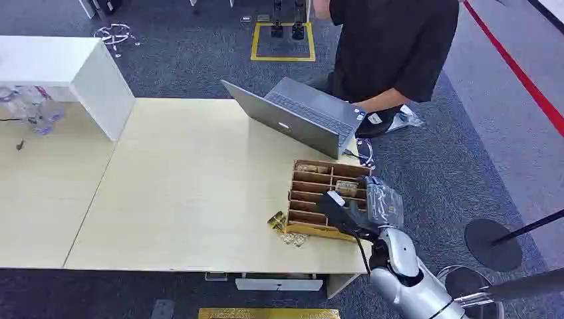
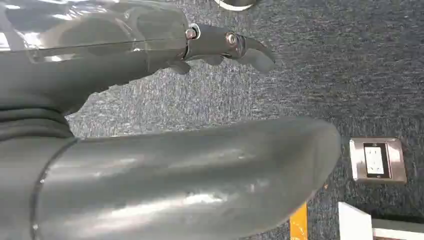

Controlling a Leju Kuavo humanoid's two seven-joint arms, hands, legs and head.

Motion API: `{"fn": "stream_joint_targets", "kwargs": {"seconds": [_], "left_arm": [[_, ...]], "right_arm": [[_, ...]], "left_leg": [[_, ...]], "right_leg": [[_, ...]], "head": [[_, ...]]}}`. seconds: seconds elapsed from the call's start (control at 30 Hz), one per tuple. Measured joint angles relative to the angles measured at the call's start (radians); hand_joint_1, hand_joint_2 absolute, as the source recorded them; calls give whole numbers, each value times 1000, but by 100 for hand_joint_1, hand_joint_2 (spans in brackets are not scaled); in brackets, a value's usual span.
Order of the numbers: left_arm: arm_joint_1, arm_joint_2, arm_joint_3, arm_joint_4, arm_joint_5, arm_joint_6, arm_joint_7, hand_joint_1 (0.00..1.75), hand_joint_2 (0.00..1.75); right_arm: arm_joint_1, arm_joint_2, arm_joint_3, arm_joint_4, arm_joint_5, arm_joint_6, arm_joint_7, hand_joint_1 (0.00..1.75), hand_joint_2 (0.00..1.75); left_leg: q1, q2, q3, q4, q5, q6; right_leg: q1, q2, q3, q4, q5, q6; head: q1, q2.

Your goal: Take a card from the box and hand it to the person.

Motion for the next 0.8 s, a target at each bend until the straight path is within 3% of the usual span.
{"fn": "stream_joint_targets", "kwargs": {"seconds": [0.43,0.8], "left_arm": [[0,0,-2,0,0,3,8,0,0],[-6,0,-2,0,0,13,12,0,0]], "right_arm": [[-21,6,21,9,18,4,-8,72,175],[-33,16,43,9,42,51,-9,73,175]], "left_leg": [[0,0,0,0,0,0],[0,0,0,0,0,0]], "right_leg": [[0,0,0,0,0,0],[0,0,0,0,0,0]], "head": [[0,0],[0,0]]}}
